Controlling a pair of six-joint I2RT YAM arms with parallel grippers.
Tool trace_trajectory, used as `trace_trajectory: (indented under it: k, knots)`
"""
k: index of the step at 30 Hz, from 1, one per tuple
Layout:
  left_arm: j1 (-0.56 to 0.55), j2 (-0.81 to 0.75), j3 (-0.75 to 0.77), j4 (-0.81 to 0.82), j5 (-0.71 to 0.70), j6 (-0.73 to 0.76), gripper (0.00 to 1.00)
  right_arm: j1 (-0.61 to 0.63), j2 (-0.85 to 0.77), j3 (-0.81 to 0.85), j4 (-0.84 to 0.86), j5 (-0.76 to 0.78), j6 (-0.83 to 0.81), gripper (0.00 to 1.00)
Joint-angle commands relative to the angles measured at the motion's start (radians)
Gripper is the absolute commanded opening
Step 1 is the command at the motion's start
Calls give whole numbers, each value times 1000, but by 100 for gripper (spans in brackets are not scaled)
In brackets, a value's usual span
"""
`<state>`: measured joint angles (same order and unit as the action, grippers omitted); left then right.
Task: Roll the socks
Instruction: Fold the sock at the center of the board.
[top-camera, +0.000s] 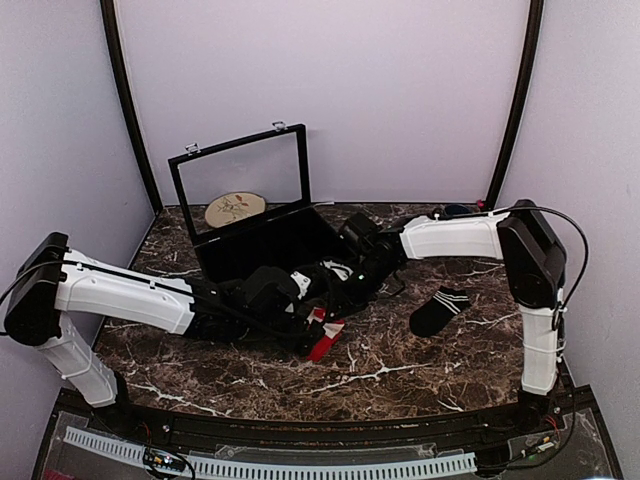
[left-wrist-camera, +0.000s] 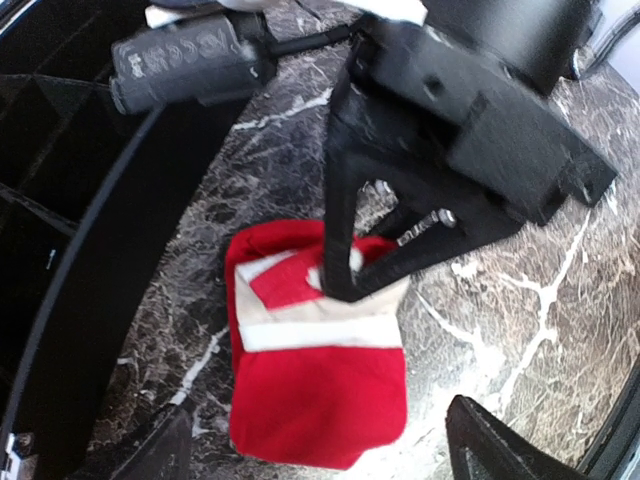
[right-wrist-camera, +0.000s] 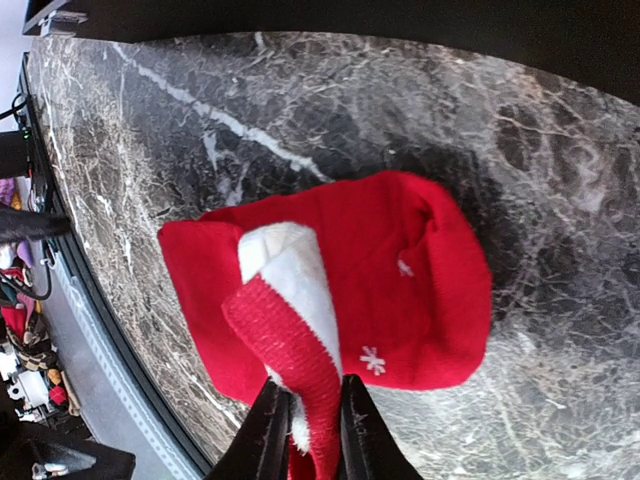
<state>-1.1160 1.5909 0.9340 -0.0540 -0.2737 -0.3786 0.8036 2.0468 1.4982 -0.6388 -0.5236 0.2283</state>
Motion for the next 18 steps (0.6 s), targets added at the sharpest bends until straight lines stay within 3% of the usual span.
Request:
trace_trajectory:
  k: [1, 10, 18]
  knots:
    - [-10, 14, -28, 22, 21, -40, 87, -17, 23, 40, -30, 12, -34, 17]
    - [-11, 106, 38, -50, -62, -78, 79, -25, 55, 74, -47, 21, -53, 19]
    - [-11, 165, 83, -91, -100, -103, 78, -26, 74, 90, -53, 37, -58, 20]
